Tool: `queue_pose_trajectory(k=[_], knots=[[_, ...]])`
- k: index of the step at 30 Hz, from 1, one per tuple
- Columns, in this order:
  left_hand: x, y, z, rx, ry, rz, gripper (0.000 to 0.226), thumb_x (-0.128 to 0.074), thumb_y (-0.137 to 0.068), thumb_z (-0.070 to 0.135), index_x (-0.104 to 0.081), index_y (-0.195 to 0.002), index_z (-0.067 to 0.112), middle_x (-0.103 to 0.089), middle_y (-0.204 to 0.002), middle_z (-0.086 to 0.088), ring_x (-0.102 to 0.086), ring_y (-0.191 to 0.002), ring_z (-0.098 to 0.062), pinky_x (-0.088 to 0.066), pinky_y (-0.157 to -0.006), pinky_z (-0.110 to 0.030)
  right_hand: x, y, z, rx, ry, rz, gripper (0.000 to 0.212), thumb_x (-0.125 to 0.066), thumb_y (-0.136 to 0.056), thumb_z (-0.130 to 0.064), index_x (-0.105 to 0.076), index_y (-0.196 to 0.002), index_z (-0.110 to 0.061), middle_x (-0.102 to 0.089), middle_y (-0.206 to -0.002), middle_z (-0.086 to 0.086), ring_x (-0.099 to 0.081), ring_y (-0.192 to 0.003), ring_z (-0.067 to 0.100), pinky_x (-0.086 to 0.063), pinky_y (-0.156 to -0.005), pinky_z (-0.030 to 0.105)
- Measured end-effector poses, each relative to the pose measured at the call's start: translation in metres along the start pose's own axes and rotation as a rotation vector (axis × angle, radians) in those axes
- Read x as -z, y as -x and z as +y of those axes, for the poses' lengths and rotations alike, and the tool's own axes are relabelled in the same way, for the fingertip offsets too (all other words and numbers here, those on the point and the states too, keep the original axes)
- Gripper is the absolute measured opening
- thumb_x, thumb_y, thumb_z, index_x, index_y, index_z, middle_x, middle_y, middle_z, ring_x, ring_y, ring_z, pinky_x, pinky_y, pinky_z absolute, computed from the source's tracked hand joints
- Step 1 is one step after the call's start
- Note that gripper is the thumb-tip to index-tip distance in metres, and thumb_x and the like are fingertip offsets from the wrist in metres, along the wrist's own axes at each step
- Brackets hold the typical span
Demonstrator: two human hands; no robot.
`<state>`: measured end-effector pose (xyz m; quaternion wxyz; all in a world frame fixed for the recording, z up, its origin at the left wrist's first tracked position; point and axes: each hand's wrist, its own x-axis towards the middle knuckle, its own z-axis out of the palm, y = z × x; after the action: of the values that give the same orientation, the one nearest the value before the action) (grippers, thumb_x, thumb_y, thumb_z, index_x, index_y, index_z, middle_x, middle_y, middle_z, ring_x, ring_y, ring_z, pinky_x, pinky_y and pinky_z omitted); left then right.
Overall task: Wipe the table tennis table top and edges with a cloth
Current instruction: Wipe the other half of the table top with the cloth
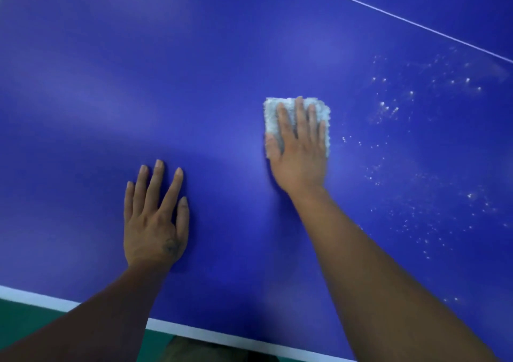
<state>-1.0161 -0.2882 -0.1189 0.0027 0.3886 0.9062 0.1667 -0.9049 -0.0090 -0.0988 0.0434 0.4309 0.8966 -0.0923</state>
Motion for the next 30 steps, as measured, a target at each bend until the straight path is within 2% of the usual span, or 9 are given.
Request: queue_pose_trajectory(k=[4, 7, 11, 16, 18, 23, 26, 30], knots=[[0.003, -0.001, 0.003, 0.009, -0.001, -0.027, 0.055, -0.043, -0.112, 0.033, -0.043, -0.165, 0.019, -0.029, -0.176, -0.007, -0.019, -0.166, -0.032, -0.018, -0.132, -0.059, 0.011, -0.001, 0.069, -0.229, -0.001, -0.003, 0.068, -0.015, -0.111, -0.055, -0.009, -0.173, -0.026, 0.001, -0.181, 0.009, 0.002, -0.167, 0.030, -0.002, -0.134, 0.053], [0.003, -0.002, 0.008, 0.040, -0.018, -0.045, 0.055, -0.043, -0.111, 0.031, -0.044, -0.164, 0.018, -0.030, -0.176, -0.009, -0.018, -0.166, -0.033, -0.018, -0.132, -0.061, 0.017, 0.017, 0.087, -0.305, 0.026, -0.005, 0.067, -0.019, -0.114, -0.052, -0.010, -0.173, -0.021, -0.001, -0.180, 0.012, 0.001, -0.167, 0.033, -0.004, -0.133, 0.056], [-0.007, -0.030, 0.051, 0.158, 0.056, -0.008, 0.052, -0.047, -0.110, 0.027, -0.051, -0.159, 0.008, -0.036, -0.172, -0.015, -0.023, -0.164, -0.038, -0.015, -0.132, -0.062, 0.015, 0.008, 0.050, -0.202, 0.050, -0.044, 0.066, -0.019, -0.113, -0.051, -0.012, -0.173, -0.025, 0.001, -0.180, 0.012, 0.002, -0.167, 0.032, 0.002, -0.134, 0.053], [-0.037, -0.106, 0.124, -0.026, 0.162, 0.023, 0.050, -0.049, -0.112, 0.021, -0.049, -0.159, 0.007, -0.039, -0.170, -0.016, -0.031, -0.161, -0.037, -0.022, -0.131, -0.062, 0.016, -0.059, 0.001, -0.097, -0.056, -0.014, 0.063, -0.026, -0.113, -0.055, -0.015, -0.172, -0.033, 0.001, -0.181, 0.002, 0.004, -0.167, 0.024, 0.005, -0.134, 0.048], [-0.050, -0.136, 0.146, -0.041, 0.134, -0.002, 0.051, -0.047, -0.114, 0.024, -0.045, -0.162, 0.009, -0.035, -0.172, -0.015, -0.027, -0.163, -0.036, -0.019, -0.131, -0.060, 0.017, -0.081, 0.014, -0.089, -0.056, 0.012, 0.064, -0.026, -0.113, -0.056, -0.015, -0.172, -0.033, 0.000, -0.181, 0.000, 0.003, -0.167, 0.022, 0.004, -0.134, 0.046], [-0.073, -0.168, 0.172, 0.095, -0.051, -0.092, 0.063, -0.027, -0.115, 0.045, -0.022, -0.172, 0.020, -0.011, -0.181, -0.003, -0.003, -0.168, -0.028, -0.001, -0.135, -0.055, 0.023, -0.097, 0.105, -0.195, -0.009, 0.050, 0.063, -0.023, -0.113, -0.054, -0.014, -0.172, -0.032, -0.002, -0.181, 0.002, 0.000, -0.167, 0.024, 0.000, -0.135, 0.049], [-0.076, -0.167, 0.172, 0.089, -0.067, -0.080, 0.062, -0.027, -0.114, 0.042, -0.023, -0.172, 0.020, -0.013, -0.181, -0.002, -0.004, -0.167, -0.029, -0.003, -0.134, -0.055, 0.028, -0.084, 0.147, -0.288, 0.042, 0.047, 0.065, -0.017, -0.114, -0.052, -0.009, -0.173, -0.027, 0.000, -0.181, 0.007, 0.003, -0.167, 0.028, -0.001, -0.133, 0.054], [-0.075, -0.169, 0.175, 0.095, -0.066, -0.060, 0.061, -0.030, -0.113, 0.039, -0.030, -0.170, 0.017, -0.020, -0.179, -0.004, -0.010, -0.167, -0.031, -0.006, -0.134, -0.057, 0.026, -0.077, 0.129, -0.243, 0.110, 0.038, 0.065, -0.019, -0.114, -0.051, -0.012, -0.173, -0.024, -0.002, -0.180, 0.012, 0.001, -0.167, 0.033, -0.001, -0.132, 0.057]])
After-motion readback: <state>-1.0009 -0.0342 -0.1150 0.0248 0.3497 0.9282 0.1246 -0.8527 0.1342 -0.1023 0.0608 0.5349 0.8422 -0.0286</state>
